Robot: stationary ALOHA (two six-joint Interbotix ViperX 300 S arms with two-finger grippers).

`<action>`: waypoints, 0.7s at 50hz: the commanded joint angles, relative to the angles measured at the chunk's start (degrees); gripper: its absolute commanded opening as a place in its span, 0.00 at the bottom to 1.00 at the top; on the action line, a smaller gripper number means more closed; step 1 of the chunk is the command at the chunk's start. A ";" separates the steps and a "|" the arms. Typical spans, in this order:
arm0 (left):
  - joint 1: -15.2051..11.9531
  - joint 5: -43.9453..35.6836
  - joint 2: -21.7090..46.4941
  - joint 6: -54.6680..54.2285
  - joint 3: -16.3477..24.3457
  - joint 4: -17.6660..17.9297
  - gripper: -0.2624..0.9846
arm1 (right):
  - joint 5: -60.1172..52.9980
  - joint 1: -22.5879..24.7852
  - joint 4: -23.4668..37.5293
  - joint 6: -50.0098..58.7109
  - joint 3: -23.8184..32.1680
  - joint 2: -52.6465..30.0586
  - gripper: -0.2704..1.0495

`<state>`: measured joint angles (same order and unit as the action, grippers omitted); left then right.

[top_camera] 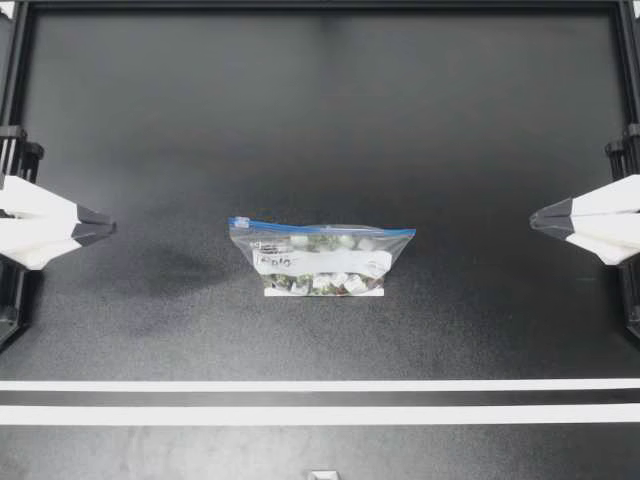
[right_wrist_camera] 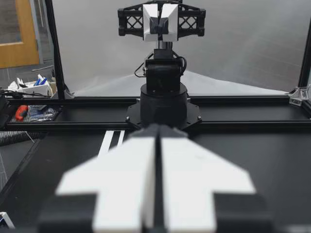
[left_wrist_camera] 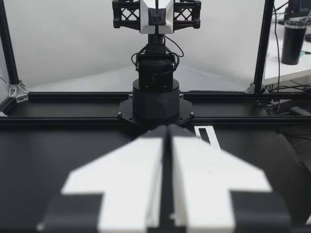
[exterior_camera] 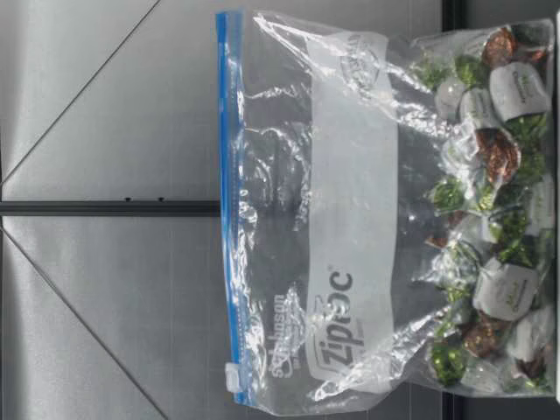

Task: Slide open the ziploc bag.

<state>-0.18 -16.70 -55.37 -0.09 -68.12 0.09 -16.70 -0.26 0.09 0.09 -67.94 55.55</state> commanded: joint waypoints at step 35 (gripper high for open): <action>-5.54 -6.33 26.02 -0.44 -6.06 8.00 0.17 | -14.33 -6.77 0.18 0.09 9.84 -19.86 0.08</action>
<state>-5.63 -21.36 -32.78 -0.44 -75.67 7.73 -30.41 -6.15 0.18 0.09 -61.61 39.38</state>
